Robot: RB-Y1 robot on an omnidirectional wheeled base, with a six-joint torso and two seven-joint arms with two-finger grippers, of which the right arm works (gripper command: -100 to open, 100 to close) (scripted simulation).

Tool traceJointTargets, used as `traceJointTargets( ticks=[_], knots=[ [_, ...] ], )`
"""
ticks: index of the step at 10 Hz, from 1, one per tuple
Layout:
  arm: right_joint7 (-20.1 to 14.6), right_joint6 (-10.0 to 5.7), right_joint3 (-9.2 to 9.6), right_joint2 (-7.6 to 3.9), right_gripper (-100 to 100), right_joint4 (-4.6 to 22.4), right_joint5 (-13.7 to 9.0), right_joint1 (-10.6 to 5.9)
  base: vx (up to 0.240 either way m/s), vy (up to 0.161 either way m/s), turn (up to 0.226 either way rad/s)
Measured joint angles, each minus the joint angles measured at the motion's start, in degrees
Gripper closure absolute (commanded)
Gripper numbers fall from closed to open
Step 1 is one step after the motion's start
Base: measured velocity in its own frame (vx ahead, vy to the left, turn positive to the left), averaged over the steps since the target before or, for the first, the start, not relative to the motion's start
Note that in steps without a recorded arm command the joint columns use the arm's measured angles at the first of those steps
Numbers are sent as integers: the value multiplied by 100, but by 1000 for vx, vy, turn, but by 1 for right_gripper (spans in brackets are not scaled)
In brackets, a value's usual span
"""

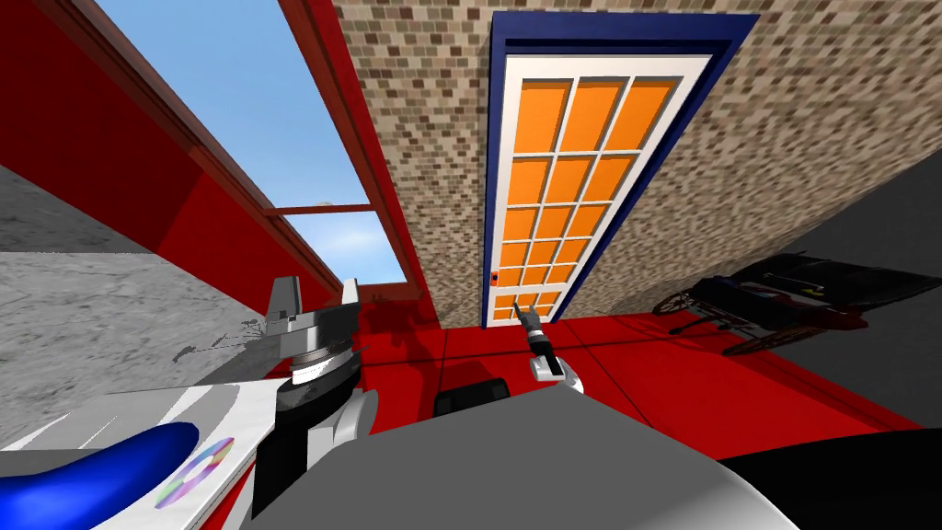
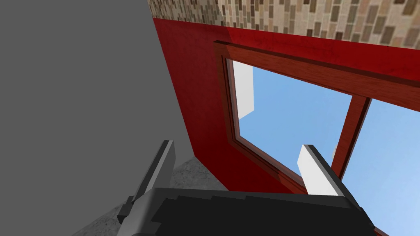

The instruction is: Pull the door open

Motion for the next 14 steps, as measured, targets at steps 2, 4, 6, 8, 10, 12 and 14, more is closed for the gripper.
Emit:
traceJointTargets(
  ticks=[2, 4, 6, 8, 10, 12, 14],
  knots=[
    [207, -69, -32, -11, -100, 295, 5, -114, 98, 10, 49],
    [405, -92, -59, -24, -100, 482, 11, -177, 108, 7, 49],
    [595, -120, -87, -42, -100, 693, 15, -252, 98, 3, 42],
    [760, -163, -115, -69, -100, 922, 17, -342, 87, 17, 50],
    [942, -203, -140, -62, -100, 1128, 23, -419, 92, 2, 40],
    [1104, -243, -165, -77, -100, 1329, 26, -492, 83, -4, 36],
    [1277, -273, -191, -87, -100, 1525, 31, -565, 106, -6, 54]
  ],
)
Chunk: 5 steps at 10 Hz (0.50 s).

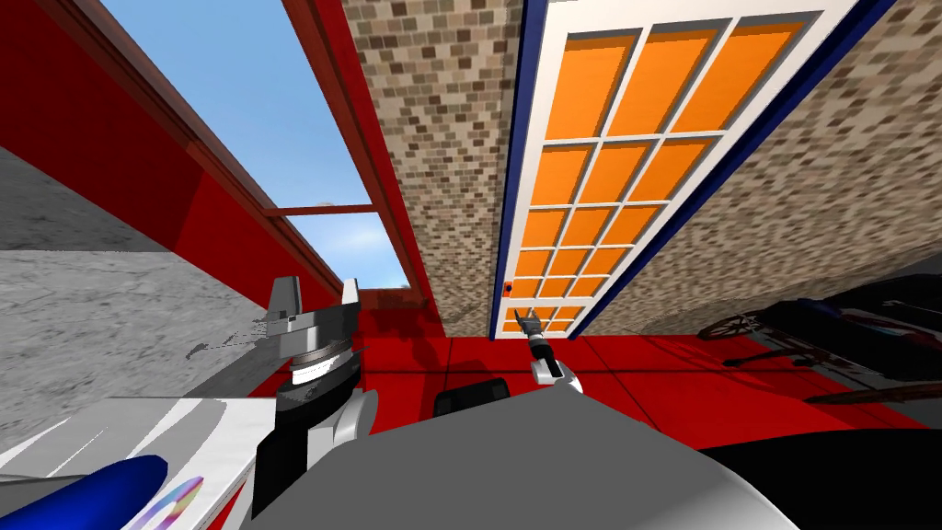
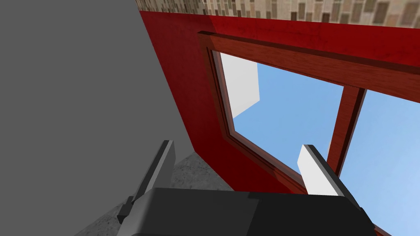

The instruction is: Pull the door open

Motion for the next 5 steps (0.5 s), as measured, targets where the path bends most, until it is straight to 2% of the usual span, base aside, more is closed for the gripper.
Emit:
traceJointTargets(
  ticks=[5],
  knots=[
    [439, -111, -64, -17, -100, 529, 11, -191, 91, -1, 40]
  ],
)
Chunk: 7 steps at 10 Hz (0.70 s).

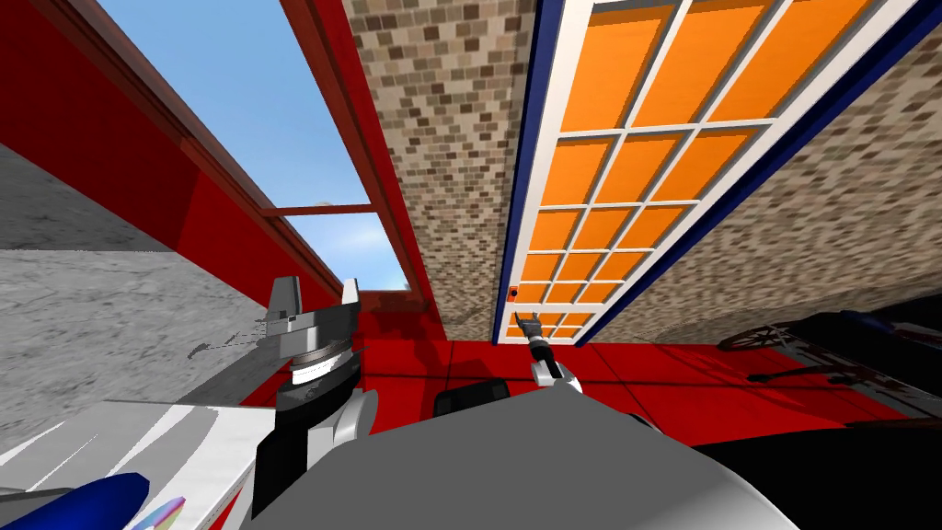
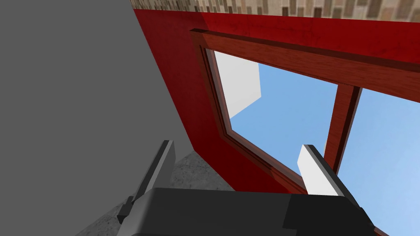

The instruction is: Pull the door open

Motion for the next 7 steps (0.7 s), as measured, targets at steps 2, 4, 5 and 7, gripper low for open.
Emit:
traceJointTargets(
  ticks=[2, 4, 5, 7],
  knots=[
    [122, -28, -19, -14, -100, 168, 2, -69, 45, 0, 15],
    [122, -51, -34, -30, -100, 176, -13, -35, 141, -23, 75],
    [111, -72, -53, -56, -100, 231, -30, -58, 189, -32, 57],
    [68, -104, -93, -129, -100, 288, -70, -45, 196, -12, 93]
  ],
)
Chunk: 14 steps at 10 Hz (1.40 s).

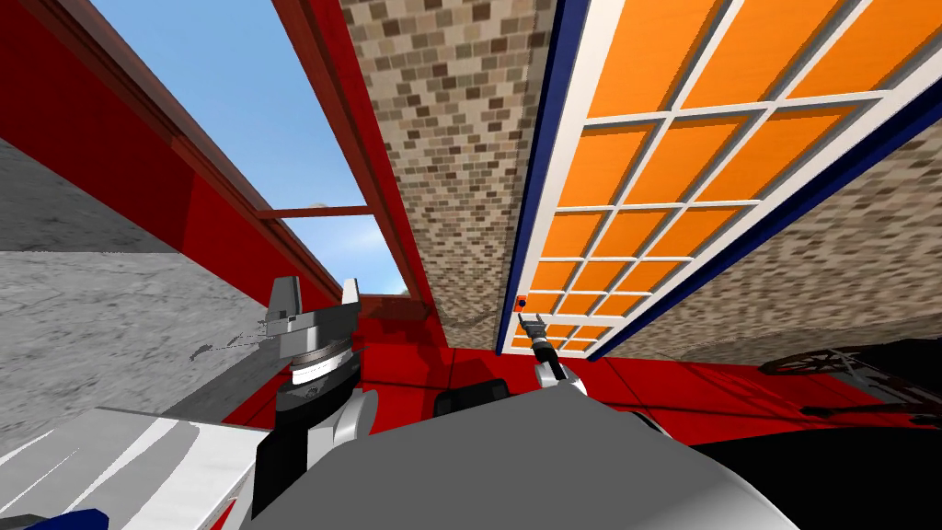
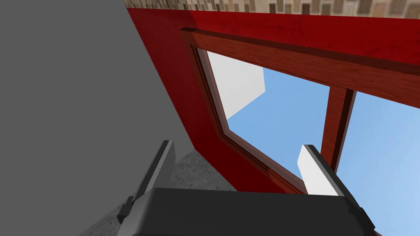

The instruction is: Pull the door open

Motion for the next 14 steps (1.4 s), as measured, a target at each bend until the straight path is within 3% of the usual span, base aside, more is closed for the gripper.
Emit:
traceJointTargets(
  ticks=[4, 5, 11, 14],
  knots=[
    [-74, -20, -82, -108, -100, -52, -85, 145, 168, -32, 56],
    [-82, -31, -68, -90, 100, -53, -78, 184, -29, 18, 12],
    [-74, -22, -81, -107, 100, -52, -84, 146, -8, 0, 3],
    [-390, -26, -67, -118, 100, -51, -120, 145, -14, -7, 21]
  ],
)
